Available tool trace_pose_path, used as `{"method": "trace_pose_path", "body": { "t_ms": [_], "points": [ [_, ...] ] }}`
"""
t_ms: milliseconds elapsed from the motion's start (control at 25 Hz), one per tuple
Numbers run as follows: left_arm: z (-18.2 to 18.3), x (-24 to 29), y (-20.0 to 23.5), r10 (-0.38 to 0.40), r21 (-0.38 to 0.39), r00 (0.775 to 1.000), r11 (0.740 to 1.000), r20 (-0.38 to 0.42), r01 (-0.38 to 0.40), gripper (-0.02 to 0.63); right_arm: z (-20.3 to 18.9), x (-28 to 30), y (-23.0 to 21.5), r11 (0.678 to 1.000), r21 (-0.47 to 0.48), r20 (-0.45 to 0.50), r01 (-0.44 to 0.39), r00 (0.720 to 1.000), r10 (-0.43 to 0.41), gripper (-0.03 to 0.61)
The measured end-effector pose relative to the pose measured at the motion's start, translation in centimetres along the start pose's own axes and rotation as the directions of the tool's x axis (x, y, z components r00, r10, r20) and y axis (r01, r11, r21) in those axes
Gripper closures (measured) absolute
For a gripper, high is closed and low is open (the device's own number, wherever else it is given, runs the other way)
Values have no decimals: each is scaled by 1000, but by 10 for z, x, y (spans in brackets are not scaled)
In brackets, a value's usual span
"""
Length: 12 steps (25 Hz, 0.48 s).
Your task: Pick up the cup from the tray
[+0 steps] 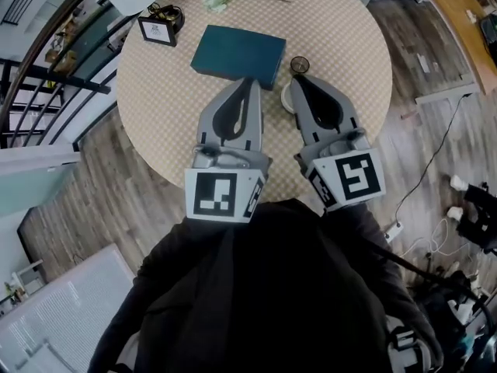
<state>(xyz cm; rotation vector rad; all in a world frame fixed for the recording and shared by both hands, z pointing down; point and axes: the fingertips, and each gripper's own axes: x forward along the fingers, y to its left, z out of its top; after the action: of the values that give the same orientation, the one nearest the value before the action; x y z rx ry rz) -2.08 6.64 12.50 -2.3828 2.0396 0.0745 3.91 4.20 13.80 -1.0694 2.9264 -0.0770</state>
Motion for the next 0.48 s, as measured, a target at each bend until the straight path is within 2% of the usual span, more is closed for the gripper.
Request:
{"method": "trace_pose_path", "body": {
  "t_ms": [240,480],
  "points": [
    [-6,-6,10,20,-11,1000,1000,-10,-20,609,-7,5,15,999,14,-5,-30,1000,30,569],
    [-11,-7,9,0,-23,1000,1000,-26,0,609,-11,5,16,1000,16,-12,-14,1000,14,571]
  ]
}}
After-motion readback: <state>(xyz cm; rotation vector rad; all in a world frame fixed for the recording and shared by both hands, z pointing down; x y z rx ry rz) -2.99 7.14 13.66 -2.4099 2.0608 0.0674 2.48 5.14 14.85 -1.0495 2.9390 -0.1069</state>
